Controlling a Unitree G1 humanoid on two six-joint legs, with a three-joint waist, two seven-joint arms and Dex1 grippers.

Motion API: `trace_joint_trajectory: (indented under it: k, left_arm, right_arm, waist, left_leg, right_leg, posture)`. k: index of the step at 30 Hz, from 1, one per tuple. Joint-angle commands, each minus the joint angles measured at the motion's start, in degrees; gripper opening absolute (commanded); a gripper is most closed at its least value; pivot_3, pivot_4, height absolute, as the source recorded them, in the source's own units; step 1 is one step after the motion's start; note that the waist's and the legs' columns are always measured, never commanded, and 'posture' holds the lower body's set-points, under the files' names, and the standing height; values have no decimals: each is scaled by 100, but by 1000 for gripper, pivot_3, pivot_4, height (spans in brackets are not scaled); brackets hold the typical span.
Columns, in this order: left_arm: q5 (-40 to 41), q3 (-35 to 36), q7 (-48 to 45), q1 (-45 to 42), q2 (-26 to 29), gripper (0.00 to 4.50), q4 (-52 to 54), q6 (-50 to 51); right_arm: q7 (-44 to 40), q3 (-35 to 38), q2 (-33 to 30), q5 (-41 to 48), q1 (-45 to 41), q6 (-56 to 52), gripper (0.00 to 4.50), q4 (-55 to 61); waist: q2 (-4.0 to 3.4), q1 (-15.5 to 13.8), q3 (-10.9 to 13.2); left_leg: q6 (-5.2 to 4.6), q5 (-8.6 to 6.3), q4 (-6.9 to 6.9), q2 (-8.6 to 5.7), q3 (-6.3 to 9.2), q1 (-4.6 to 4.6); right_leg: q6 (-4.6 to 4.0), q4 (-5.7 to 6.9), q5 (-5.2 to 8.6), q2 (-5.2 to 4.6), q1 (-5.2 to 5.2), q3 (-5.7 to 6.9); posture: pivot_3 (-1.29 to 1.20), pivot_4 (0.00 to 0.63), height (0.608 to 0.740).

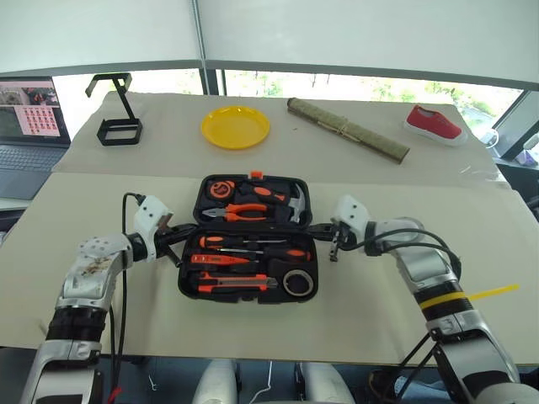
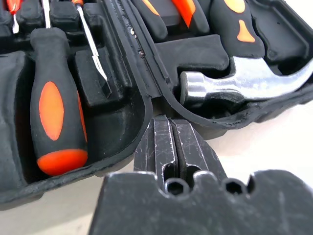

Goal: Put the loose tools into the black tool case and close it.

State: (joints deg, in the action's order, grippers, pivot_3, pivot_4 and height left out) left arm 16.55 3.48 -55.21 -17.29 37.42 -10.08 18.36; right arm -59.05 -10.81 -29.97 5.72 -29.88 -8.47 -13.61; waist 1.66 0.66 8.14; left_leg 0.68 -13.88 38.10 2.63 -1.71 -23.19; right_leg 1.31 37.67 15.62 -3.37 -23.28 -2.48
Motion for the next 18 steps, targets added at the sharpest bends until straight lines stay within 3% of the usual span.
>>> trace_joint_trajectory:
  k: [1,9,11,15,18]
  left_arm:
    - [141,-129,-80,374,-62,0,581,193]
    - [388,418,130,788,99,0,848,512]
    - [173,570,434,767,272,0,660,598]
    - [533,784,11,760,788,1025,655,1063]
    - [933,989,-68,535,1052,2292,660,1881]
  right_arm:
    - [-133,-5,-29,189,221,-192,8,554]
    - [-15,455,-348,491,556,-817,8,1020]
    - [-258,528,-678,596,580,-1139,577,1175]
    - [-446,755,-1129,1091,498,-2107,1788,1553]
    - [-392,961,-1230,1507,330,-2929,2951,1687]
  waist:
    - [0,2,0]
    - [1,4,0]
    - [0,5,2]
    - [1,36,3]
    - [1,39,3]
  left_leg:
    - [0,0,0,0,0,1]
    - [0,0,0,1,2,2]
    - [0,0,0,0,2,2]
    - [0,0,0,2,2,7]
    - [0,0,0,7,0,16]
  right_leg:
    - [0,0,0,0,1,0]
    - [1,-9,1,1,1,1]
    - [1,-13,1,1,-1,1]
    - [-1,-14,1,4,-3,0]
    - [-4,-11,3,9,-1,-5]
  posture:
    - [0,150,740]
    - [0,150,740]
    - [0,150,740]
    - [0,150,740]
    - [0,150,740]
